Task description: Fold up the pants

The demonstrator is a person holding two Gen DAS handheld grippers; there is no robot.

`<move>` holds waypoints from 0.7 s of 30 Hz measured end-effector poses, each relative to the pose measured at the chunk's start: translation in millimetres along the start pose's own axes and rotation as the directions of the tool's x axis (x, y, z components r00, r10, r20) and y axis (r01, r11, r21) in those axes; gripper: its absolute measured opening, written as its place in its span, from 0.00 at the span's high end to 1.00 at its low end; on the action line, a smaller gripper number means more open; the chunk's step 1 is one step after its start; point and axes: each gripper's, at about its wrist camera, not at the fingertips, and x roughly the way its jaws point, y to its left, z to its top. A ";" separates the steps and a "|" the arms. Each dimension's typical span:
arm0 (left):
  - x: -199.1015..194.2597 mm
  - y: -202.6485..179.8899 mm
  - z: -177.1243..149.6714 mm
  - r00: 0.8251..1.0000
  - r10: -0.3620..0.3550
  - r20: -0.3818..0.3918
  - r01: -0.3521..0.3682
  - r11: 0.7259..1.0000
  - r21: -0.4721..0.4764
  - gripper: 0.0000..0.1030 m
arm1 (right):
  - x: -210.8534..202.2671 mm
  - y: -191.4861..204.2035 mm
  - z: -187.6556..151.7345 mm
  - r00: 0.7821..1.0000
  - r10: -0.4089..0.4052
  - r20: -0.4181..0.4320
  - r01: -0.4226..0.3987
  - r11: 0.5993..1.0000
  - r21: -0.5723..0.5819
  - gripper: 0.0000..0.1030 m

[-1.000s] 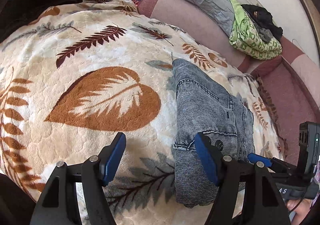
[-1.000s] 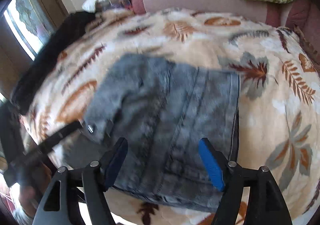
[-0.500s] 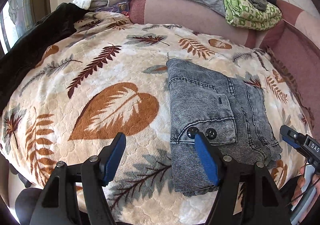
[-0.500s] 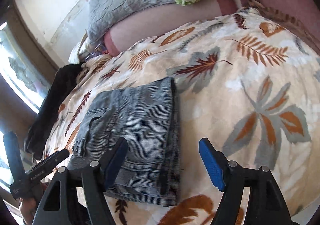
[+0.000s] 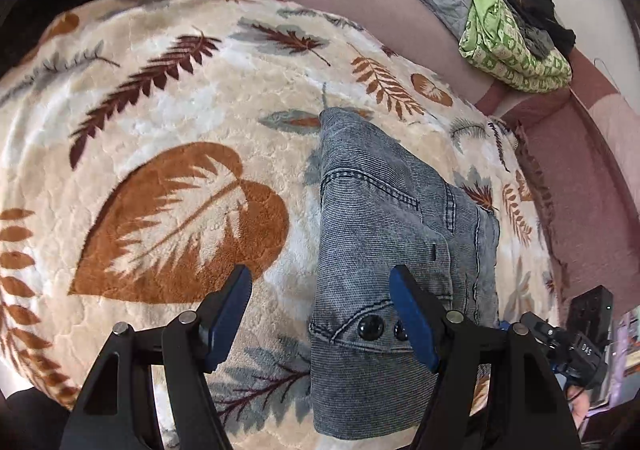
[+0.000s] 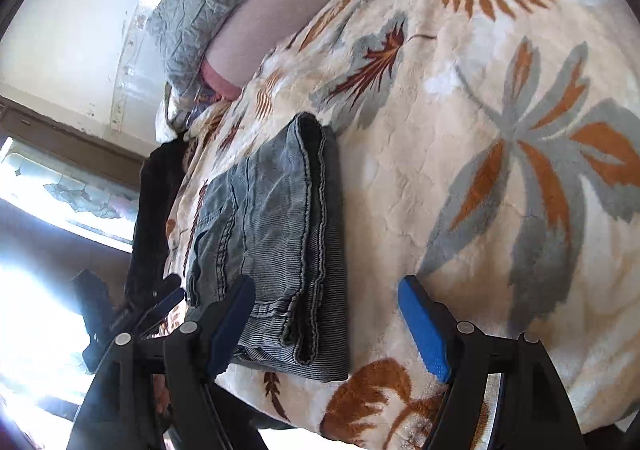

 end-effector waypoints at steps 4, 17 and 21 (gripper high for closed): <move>17.4 1.4 10.2 0.996 -0.061 -0.064 0.060 0.998 -0.018 0.30 | 20.9 -4.0 28.7 0.992 0.078 -0.096 -0.070 0.994 0.080 0.25; 40.9 -24.0 5.0 0.987 -0.093 -0.134 0.101 0.993 0.054 0.66 | 70.9 23.0 41.4 0.989 -0.023 -0.147 0.029 0.999 0.042 0.72; 22.4 -33.8 4.4 0.994 -0.070 -0.085 0.081 0.988 0.135 0.77 | 57.8 51.7 40.5 0.994 -0.058 -0.091 0.053 0.997 -0.054 0.82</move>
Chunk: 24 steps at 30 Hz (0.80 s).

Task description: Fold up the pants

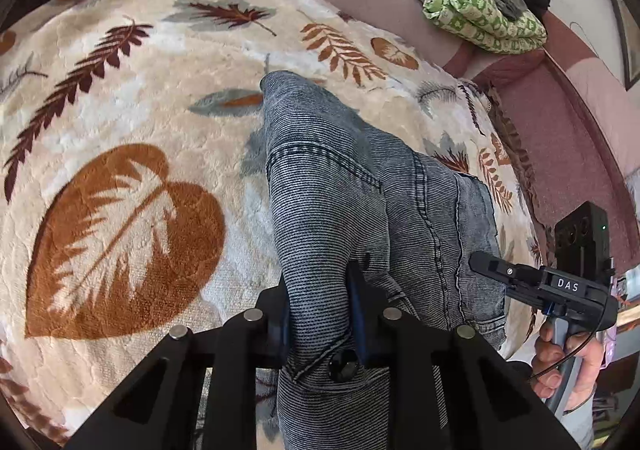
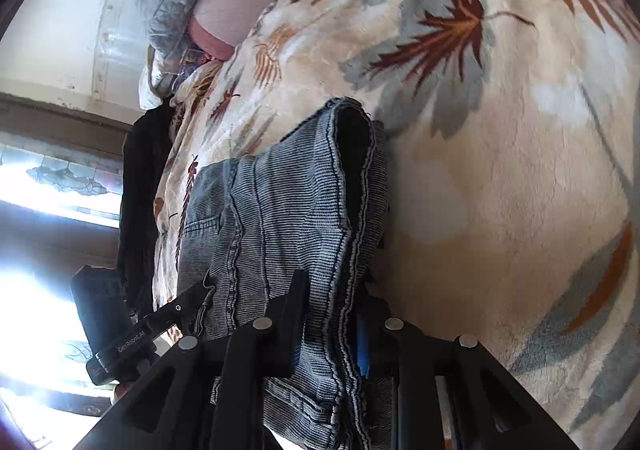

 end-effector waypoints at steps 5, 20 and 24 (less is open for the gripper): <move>-29.7 -12.3 18.5 0.997 -0.013 0.073 0.009 0.999 0.052 0.77 | -28.4 39.7 15.3 0.998 0.013 0.059 -0.007 0.995 -0.099 0.85; -46.6 -6.2 110.9 0.987 -0.016 0.158 0.000 0.995 0.104 0.77 | -33.7 87.8 98.7 0.989 0.056 0.134 -0.035 0.987 -0.154 0.87; -12.8 14.6 101.3 0.989 0.008 0.147 -0.017 0.998 0.060 0.76 | -0.1 64.9 98.2 0.991 0.057 0.121 -0.042 0.991 -0.127 0.87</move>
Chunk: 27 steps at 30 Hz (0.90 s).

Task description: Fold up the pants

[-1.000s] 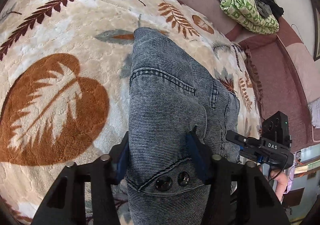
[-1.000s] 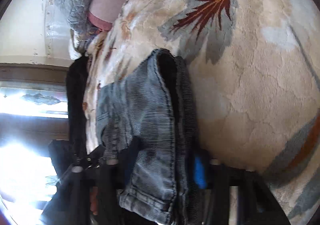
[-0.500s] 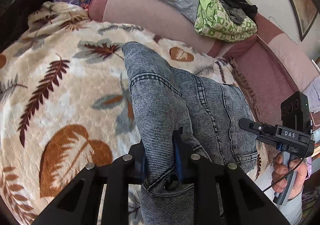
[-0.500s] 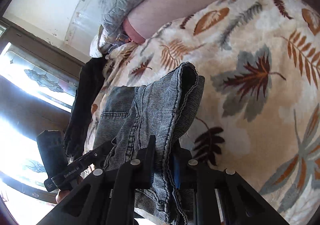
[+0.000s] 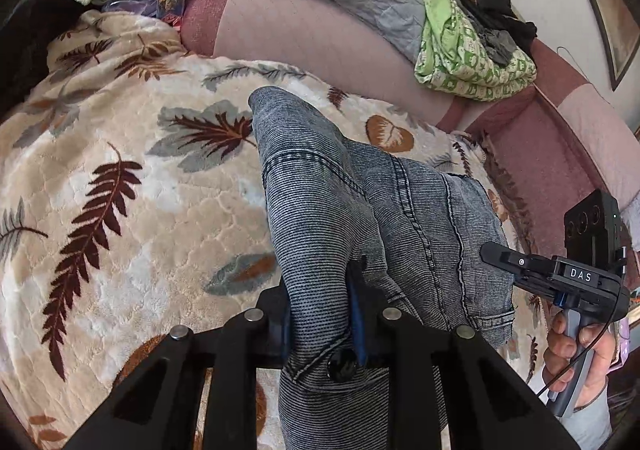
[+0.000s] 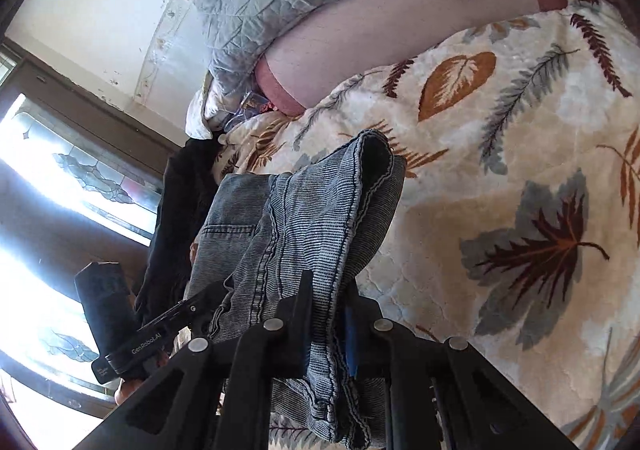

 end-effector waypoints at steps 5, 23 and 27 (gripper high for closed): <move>49.2 24.9 -21.2 0.989 0.135 -0.060 -0.138 0.990 -0.036 0.51 | 62.7 -52.7 -24.8 0.988 -0.108 -0.110 0.122 0.984 0.127 0.81; -38.1 -19.2 -89.7 0.934 0.334 0.130 -0.344 0.937 0.064 0.20 | -8.2 13.5 -100.5 0.949 -0.312 0.050 0.316 0.935 -0.162 0.36; -76.1 -38.5 -116.9 0.910 0.352 0.221 -0.374 0.925 0.070 0.19 | -69.5 49.7 -134.6 0.899 -0.338 0.276 0.407 0.880 -0.245 0.07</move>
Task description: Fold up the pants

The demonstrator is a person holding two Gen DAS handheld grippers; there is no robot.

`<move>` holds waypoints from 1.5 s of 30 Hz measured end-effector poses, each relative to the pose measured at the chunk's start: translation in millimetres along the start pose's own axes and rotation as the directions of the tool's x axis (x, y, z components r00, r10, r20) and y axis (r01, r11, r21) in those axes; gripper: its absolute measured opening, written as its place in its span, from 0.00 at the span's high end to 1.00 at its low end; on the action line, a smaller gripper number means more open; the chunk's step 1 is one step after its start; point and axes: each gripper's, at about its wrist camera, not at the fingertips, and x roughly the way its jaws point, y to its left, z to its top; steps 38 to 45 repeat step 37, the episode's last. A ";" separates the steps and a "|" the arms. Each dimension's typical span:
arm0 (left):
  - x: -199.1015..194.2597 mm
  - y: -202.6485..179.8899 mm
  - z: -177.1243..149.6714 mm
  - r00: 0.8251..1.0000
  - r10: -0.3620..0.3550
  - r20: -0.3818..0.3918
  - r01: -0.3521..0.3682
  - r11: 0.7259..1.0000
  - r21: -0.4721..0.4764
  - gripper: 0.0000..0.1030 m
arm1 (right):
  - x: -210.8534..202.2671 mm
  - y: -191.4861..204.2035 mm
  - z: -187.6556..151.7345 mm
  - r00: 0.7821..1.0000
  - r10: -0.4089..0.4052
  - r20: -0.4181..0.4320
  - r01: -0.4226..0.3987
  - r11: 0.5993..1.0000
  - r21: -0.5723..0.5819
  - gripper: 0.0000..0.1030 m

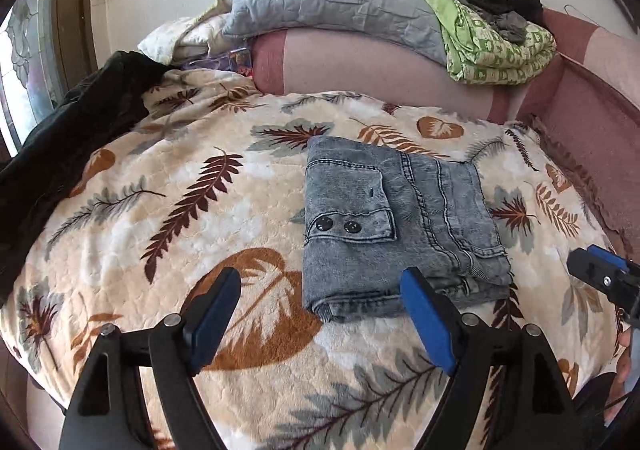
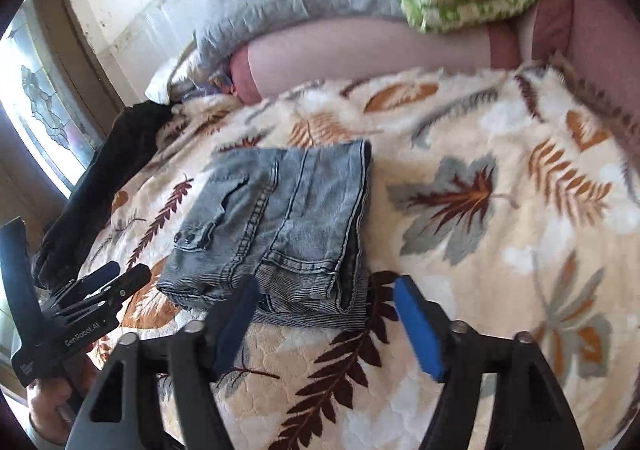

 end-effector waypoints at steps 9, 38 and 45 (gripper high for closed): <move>-22.5 -11.7 -41.0 0.999 0.031 -0.036 -0.032 0.999 -0.031 0.18 | -15.3 21.9 -83.4 0.997 -0.076 -0.025 0.070 0.983 -0.172 0.00; -51.7 -30.6 -16.3 0.998 -0.032 0.047 0.033 0.999 -0.025 0.00 | -39.3 38.7 -67.3 0.995 -0.102 0.024 0.104 0.965 -0.240 0.00; -51.7 -30.6 -16.3 0.998 -0.032 0.047 0.033 0.999 -0.025 0.00 | -39.3 38.7 -67.3 0.995 -0.102 0.024 0.104 0.965 -0.240 0.00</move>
